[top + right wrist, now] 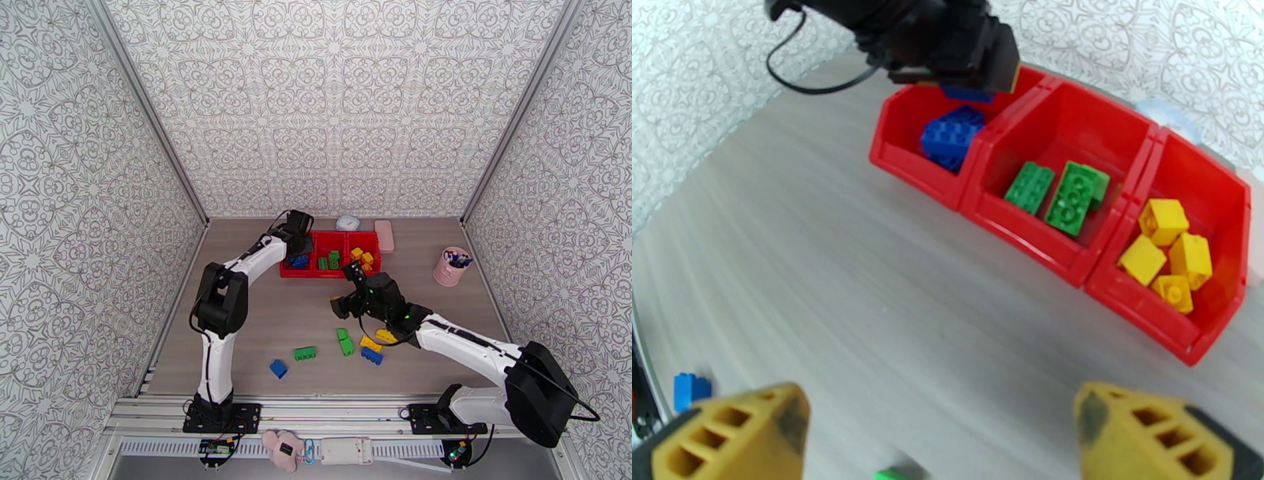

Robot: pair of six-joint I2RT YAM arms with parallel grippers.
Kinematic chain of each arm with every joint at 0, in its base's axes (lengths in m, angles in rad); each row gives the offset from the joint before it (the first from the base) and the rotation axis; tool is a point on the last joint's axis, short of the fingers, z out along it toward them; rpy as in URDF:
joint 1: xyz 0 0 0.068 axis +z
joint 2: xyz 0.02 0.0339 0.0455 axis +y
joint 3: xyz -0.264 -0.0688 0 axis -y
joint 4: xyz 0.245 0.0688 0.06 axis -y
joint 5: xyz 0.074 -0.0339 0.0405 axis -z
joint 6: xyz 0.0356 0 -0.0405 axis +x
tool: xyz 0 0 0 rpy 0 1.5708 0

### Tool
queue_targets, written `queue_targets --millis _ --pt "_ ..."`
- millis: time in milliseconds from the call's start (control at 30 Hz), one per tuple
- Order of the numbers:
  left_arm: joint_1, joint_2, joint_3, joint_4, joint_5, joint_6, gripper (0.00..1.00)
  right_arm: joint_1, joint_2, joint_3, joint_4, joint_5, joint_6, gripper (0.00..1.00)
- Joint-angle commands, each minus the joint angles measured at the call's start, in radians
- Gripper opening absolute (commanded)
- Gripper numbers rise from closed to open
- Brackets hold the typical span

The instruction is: Sort the legos into containers by color

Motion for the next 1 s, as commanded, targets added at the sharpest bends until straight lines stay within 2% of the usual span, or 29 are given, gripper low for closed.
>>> queue_targets --millis 0,133,300,467,700,967 --pt "0.010 -0.007 0.044 -0.041 0.025 0.019 0.53 0.010 -0.025 -0.015 -0.035 -0.015 -0.013 0.92" --pt "0.009 -0.074 0.001 -0.028 0.024 0.017 0.71 0.028 -0.027 -0.007 -0.056 -0.016 -0.042 0.92" --pt "0.011 -0.195 -0.103 0.004 0.018 0.014 0.80 0.080 0.003 0.025 -0.095 -0.019 -0.098 0.92" --pt "0.020 -0.359 -0.262 0.042 0.012 -0.003 0.84 0.172 0.072 0.087 -0.191 -0.074 -0.237 0.93" --pt "0.064 -0.584 -0.511 0.072 0.021 -0.043 0.84 0.302 0.209 0.227 -0.401 -0.065 -0.408 0.92" --pt "0.119 -0.750 -0.692 0.065 0.024 -0.069 0.84 0.385 0.378 0.369 -0.521 -0.066 -0.501 0.92"
